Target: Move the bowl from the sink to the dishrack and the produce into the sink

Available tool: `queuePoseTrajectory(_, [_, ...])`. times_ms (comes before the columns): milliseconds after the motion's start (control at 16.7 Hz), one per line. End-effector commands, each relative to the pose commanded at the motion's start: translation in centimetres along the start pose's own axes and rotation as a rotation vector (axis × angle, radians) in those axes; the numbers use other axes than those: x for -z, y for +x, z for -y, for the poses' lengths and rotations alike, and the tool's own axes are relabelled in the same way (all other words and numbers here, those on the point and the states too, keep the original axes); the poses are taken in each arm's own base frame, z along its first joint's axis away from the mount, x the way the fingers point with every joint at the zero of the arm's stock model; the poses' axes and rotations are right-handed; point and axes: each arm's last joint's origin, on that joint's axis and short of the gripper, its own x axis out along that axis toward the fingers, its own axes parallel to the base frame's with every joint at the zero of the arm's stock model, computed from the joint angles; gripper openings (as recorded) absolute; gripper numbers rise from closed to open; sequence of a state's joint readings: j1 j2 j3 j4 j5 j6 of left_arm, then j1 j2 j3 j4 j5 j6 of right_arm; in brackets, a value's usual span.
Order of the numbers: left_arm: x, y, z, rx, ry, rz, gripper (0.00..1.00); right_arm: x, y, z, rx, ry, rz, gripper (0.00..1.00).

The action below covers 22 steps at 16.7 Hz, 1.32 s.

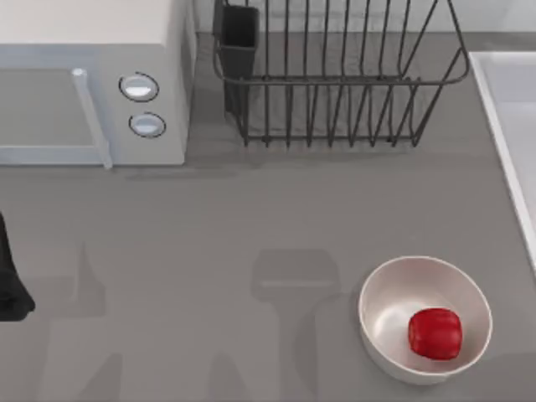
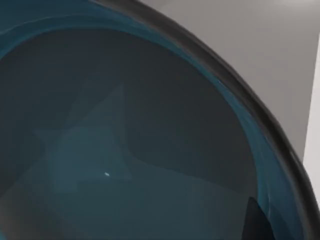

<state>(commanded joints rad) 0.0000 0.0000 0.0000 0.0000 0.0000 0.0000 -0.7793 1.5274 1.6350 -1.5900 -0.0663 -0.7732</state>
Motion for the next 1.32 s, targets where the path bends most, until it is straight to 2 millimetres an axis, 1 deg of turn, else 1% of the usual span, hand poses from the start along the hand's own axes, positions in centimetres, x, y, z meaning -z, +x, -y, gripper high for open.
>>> queuePoseTrajectory(120, [0.0, 0.0, 0.0, 0.000, 0.000, 0.000, 1.00, -1.4, -0.1, -0.5, 0.054, -0.019, 0.022, 0.00])
queuePoseTrajectory(240, [0.0, 0.0, 0.0, 0.000, 0.000, 0.000, 1.00, -3.7, -0.1, -1.7, 0.136, -0.055, 0.066, 0.00])
queuePoseTrajectory(360, [0.0, 0.0, 0.0, 0.000, 0.000, 0.000, 1.00, -6.9, 0.0, -3.9, 0.229, -0.108, 0.139, 0.00])
queuePoseTrajectory(420, [0.0, 0.0, 0.0, 0.000, 0.000, 0.000, 1.00, -8.7, 0.0, -5.6, 0.274, -0.138, 0.188, 0.00])
queuePoseTrajectory(480, [0.0, 0.0, 0.0, 0.000, 0.000, 0.000, 1.00, -10.5, 0.1, -7.6, 0.315, -0.170, 0.247, 0.00])
queuePoseTrajectory(600, [0.0, 0.0, 0.0, 0.000, 0.000, 0.000, 1.00, -13.8, 0.2, -12.6, 0.378, -0.227, 0.389, 0.00])
queuePoseTrajectory(720, [0.0, 0.0, 0.0, 0.000, 0.000, 0.000, 1.00, -16.0, 0.2, -18.7, 0.406, -0.268, 0.556, 0.00])
queuePoseTrajectory(780, [0.0, 0.0, 0.0, 0.000, 0.000, 0.000, 1.00, -16.7, 0.1, -21.9, 0.406, -0.280, 0.648, 0.00])
queuePoseTrajectory(900, [0.0, 0.0, 0.0, 0.000, 0.000, 0.000, 1.00, -16.9, -0.4, -28.4, 0.373, -0.281, 0.840, 0.00])
queuePoseTrajectory(1020, [0.0, 0.0, 0.0, 0.000, 0.000, 0.000, 1.00, -16.0, -1.4, -34.0, 0.306, -0.246, 1.028, 0.00])
queuePoseTrajectory(1080, [0.0, 0.0, 0.0, 0.000, 0.000, 0.000, 1.00, -15.3, -2.0, -36.3, 0.263, -0.217, 1.114, 0.00])
queuePoseTrajectory(1200, [0.0, 0.0, 0.0, 0.000, 0.000, 0.000, 1.00, -13.6, -3.4, -39.9, 0.172, -0.144, 1.261, 0.00])
queuePoseTrajectory(1320, [0.0, 0.0, 0.0, 0.000, 0.000, 0.000, 1.00, -11.9, -4.8, -42.3, 0.088, -0.070, 1.368, 0.00])
